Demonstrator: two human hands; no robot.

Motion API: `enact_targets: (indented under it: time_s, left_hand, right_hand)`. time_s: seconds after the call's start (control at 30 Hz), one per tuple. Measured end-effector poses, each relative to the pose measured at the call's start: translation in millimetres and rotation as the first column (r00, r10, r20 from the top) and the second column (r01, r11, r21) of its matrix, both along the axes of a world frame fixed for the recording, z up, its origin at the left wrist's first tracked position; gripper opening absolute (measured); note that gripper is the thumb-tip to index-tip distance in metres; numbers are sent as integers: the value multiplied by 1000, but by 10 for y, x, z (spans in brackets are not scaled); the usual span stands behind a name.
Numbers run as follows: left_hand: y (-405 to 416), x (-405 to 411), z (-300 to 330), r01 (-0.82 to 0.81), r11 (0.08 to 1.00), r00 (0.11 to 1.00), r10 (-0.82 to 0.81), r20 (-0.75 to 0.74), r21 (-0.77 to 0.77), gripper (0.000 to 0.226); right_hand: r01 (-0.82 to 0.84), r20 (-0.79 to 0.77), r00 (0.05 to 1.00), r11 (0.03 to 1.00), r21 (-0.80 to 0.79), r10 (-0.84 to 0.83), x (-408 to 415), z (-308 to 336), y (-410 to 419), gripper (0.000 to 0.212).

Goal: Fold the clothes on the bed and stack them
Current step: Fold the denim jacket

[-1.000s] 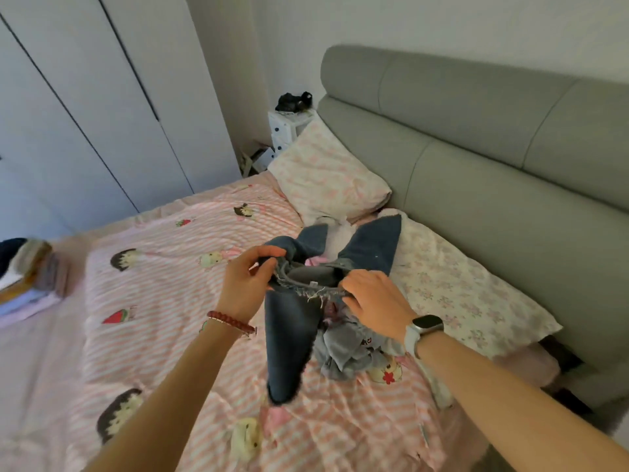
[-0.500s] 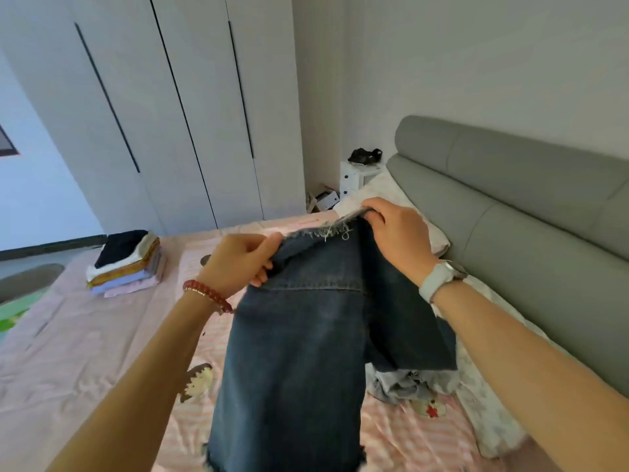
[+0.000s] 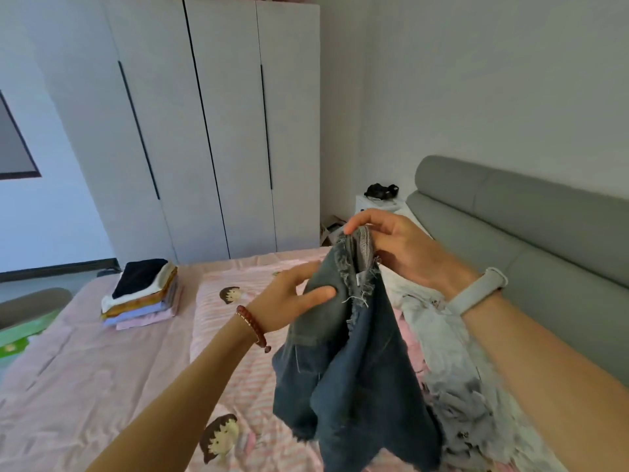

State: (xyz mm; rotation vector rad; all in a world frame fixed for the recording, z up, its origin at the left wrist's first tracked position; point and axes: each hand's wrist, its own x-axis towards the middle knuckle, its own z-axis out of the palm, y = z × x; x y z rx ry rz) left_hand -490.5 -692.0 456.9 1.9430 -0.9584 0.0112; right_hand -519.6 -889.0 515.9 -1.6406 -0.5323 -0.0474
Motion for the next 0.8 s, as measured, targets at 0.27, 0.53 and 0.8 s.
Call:
enact_targets:
  time_s: [0.27, 0.53, 0.8]
  left_hand:
    - [-300, 44, 168, -319, 900, 948, 305, -95, -296, 20]
    - [-290, -197, 429, -438, 809, 892, 446, -76, -393, 24]
    - [290, -563, 596, -544, 734, 832, 534, -150, -407, 16]
  right_hand:
    - [449, -63, 893, 893, 34, -447, -363, -693, -133, 19]
    - [370, 62, 928, 893, -257, -367, -385, -1110, 349, 28]
    - [224, -64, 967, 940, -257, -248, -407, -1108, 296, 11]
